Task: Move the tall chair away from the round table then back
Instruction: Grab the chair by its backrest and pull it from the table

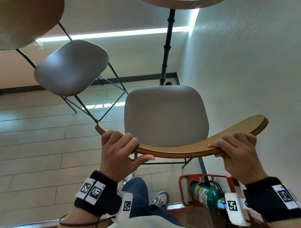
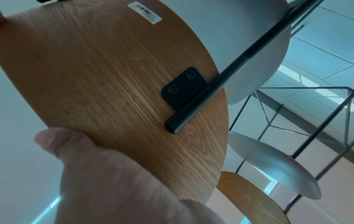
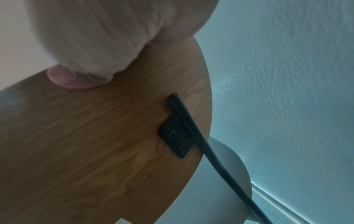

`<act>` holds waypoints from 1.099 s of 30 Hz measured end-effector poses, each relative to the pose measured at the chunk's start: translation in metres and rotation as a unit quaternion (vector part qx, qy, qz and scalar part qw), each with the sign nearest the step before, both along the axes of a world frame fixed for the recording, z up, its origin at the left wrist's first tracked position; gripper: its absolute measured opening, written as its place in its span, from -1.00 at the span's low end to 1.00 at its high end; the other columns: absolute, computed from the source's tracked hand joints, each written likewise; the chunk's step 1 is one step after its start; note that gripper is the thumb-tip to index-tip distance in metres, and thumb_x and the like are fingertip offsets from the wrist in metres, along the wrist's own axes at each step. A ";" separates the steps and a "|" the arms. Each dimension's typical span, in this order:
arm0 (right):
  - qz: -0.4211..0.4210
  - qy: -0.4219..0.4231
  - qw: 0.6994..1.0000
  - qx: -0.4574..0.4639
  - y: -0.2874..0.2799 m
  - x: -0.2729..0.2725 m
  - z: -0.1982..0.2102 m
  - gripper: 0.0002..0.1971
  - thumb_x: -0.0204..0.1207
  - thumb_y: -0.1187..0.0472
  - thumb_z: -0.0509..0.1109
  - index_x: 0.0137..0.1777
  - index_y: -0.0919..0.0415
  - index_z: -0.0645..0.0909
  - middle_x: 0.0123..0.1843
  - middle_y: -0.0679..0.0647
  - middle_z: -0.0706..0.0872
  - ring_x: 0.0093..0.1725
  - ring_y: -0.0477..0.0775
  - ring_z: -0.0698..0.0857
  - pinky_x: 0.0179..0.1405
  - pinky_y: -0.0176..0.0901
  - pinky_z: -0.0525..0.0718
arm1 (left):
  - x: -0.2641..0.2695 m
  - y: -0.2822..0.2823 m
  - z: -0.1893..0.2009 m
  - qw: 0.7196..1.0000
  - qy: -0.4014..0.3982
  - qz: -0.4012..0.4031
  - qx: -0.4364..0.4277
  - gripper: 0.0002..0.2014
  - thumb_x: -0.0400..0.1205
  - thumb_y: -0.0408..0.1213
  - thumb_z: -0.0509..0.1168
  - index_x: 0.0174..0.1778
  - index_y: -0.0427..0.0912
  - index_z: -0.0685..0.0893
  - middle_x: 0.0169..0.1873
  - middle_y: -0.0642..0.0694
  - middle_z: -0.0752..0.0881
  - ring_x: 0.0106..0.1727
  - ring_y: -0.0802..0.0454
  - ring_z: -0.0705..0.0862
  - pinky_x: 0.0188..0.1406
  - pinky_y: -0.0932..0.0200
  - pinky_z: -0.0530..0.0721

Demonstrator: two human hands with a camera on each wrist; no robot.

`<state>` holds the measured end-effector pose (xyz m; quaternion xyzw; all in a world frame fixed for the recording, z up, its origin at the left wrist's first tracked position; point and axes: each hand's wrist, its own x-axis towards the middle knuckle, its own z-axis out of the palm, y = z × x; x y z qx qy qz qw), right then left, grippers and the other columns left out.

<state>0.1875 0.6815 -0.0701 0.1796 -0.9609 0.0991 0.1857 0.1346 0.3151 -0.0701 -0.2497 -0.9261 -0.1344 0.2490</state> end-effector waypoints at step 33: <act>-0.030 0.012 0.999 -0.007 0.077 -0.205 0.008 -0.83 0.56 0.21 0.31 -0.11 0.00 0.73 -0.23 -0.13 0.66 -0.13 0.14 0.61 0.06 -0.05 0.16 | -0.204 0.085 0.004 0.999 -0.029 -0.002 0.040 -0.42 0.49 0.46 0.24 -0.38 -0.05 0.54 -0.41 0.04 0.59 -0.24 -0.03 0.49 0.06 0.10 0.29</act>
